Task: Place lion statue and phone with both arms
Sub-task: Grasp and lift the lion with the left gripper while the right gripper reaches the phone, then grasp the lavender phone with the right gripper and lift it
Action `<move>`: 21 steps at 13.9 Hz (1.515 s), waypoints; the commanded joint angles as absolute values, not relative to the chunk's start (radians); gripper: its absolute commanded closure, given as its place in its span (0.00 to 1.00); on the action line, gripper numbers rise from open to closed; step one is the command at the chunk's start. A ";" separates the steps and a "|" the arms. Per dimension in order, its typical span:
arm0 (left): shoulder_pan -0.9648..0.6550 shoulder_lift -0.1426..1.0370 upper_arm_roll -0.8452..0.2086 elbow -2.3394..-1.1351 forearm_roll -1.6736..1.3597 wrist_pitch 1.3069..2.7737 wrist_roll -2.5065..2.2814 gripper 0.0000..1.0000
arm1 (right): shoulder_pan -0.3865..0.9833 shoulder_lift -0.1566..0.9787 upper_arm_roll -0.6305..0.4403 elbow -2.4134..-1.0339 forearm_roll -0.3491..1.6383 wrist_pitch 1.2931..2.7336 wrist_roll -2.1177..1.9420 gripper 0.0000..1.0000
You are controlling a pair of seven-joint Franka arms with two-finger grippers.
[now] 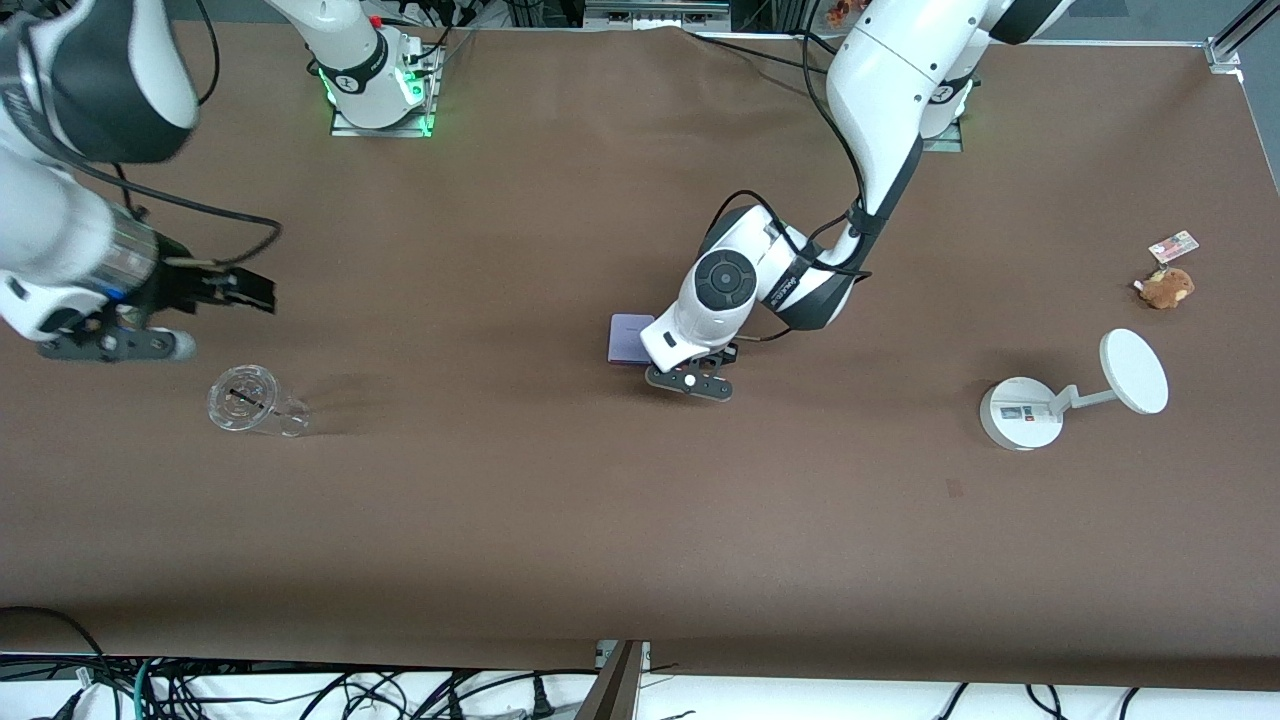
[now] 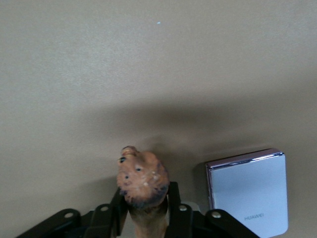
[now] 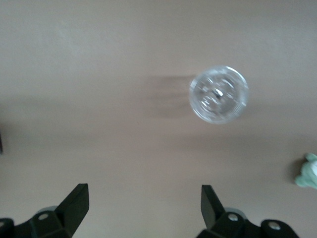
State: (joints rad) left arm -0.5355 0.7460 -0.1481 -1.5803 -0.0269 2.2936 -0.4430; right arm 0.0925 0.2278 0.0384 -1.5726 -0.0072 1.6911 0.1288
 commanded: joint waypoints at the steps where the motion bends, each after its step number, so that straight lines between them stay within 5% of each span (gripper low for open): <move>1: -0.534 0.709 -0.126 -1.557 -0.025 2.194 -0.426 0.92 | 0.167 0.302 0.038 -1.548 -0.005 1.768 0.253 0.00; 8: -0.361 0.563 -0.040 -1.549 0.051 1.922 -0.330 0.95 | 0.363 0.458 0.038 -1.548 -0.003 1.971 0.526 0.00; 14: -0.146 0.600 -0.041 -1.551 0.116 1.930 -0.103 0.95 | 0.541 0.564 0.037 -1.548 -0.005 2.109 0.842 0.00; 21: -0.089 0.661 -0.041 -1.560 0.123 1.982 -0.091 0.94 | 0.721 0.698 0.037 -1.546 -0.009 2.287 1.057 0.00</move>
State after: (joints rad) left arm -0.1188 0.6576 -0.0276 -1.5513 0.1020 1.9703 -0.1077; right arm 0.6814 0.6643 0.0456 -1.5699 -0.0071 2.2594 1.0081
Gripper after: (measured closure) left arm 0.648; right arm 0.000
